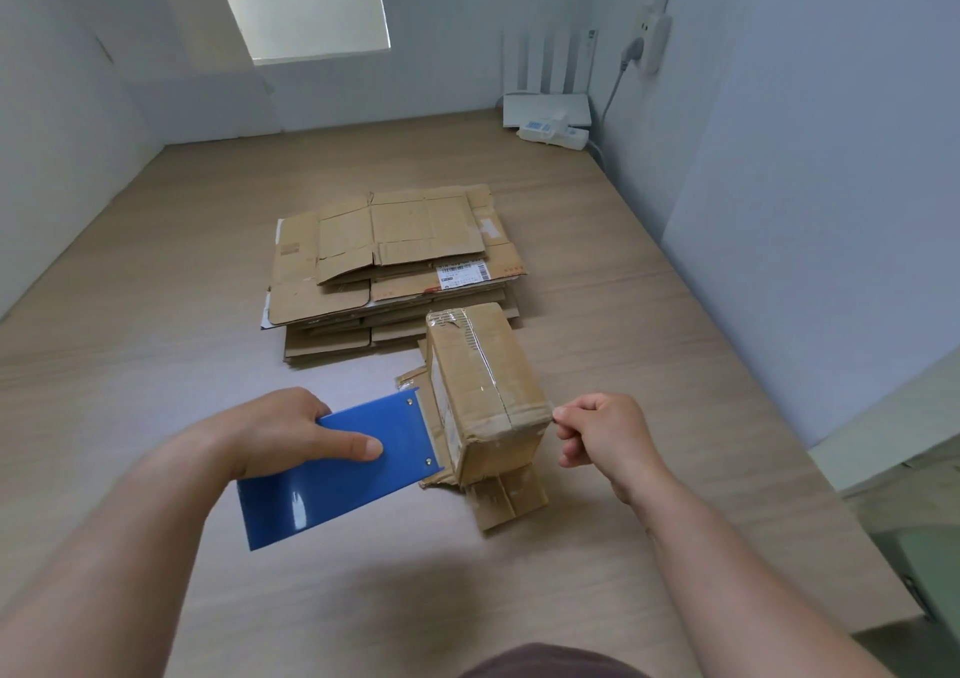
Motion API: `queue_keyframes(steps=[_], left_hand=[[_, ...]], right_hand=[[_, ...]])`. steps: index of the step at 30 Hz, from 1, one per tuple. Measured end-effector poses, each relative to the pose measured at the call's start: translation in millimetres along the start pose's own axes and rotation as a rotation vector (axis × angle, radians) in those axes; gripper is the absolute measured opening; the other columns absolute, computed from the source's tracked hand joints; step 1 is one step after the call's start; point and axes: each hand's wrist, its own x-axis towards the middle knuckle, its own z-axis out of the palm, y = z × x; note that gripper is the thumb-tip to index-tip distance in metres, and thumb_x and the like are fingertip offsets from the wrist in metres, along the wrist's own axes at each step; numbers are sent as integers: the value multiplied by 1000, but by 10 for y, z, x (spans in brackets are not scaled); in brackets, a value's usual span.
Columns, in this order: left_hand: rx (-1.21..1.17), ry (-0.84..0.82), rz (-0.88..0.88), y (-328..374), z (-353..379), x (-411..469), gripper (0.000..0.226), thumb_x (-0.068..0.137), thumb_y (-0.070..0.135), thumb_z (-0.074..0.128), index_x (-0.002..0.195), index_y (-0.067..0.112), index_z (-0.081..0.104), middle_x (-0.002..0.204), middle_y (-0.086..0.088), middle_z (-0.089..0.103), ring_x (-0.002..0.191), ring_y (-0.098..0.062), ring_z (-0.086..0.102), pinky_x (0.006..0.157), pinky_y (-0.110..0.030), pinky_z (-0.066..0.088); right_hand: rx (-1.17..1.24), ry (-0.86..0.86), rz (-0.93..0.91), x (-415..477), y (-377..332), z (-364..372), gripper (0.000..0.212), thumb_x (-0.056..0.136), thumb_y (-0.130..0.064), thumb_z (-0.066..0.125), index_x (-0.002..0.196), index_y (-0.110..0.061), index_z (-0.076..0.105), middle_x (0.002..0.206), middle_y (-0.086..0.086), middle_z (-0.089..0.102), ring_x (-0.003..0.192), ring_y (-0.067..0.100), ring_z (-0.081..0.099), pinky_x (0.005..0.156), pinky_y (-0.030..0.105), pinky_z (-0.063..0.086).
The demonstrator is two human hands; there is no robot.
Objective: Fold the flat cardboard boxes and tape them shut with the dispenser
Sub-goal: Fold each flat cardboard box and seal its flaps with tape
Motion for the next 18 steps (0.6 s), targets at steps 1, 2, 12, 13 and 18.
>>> queue_keyframes(steps=[1, 2, 12, 13, 18], left_hand=[[18, 14, -18, 11, 19, 39, 73, 52, 82, 66, 90, 19, 68, 87, 0, 71, 82, -17, 67, 77, -32, 48], [41, 32, -34, 22, 36, 80, 65, 62, 77, 67, 90, 18, 67, 88, -1, 69, 83, -17, 65, 74, -29, 45], [215, 98, -93, 210, 224, 320, 54, 73, 71, 63, 90, 19, 62, 89, 1, 63, 82, -14, 60, 70, -29, 43], [225, 103, -91, 222, 217, 316, 55, 73, 71, 62, 90, 19, 62, 90, 1, 63, 82, -14, 60, 71, -28, 44], [239, 106, -94, 240, 221, 295, 53, 74, 71, 62, 87, 19, 61, 88, 1, 62, 81, -13, 60, 67, -27, 41]], right_hand=[[29, -11, 22, 8, -4, -1, 16, 89, -1, 60, 73, -1, 63, 58, 8, 56, 42, 12, 47, 50, 33, 57], [63, -30, 50, 12, -7, 1, 14, 89, 0, 60, 74, 0, 62, 58, 8, 55, 41, 12, 47, 48, 32, 56], [-87, -147, 374, 64, 275, 135, 9, 90, -8, 54, 85, -13, 49, 64, 7, 45, 45, 17, 41, 50, 34, 50], [-131, -110, 378, 62, 372, 142, 10, 89, -8, 54, 86, -15, 48, 66, 7, 47, 47, 19, 43, 50, 33, 47], [-488, 210, -127, 48, 207, 181, 32, 95, -37, 47, 69, -18, 46, 73, -2, 52, 75, 23, 52, 64, 32, 38]])
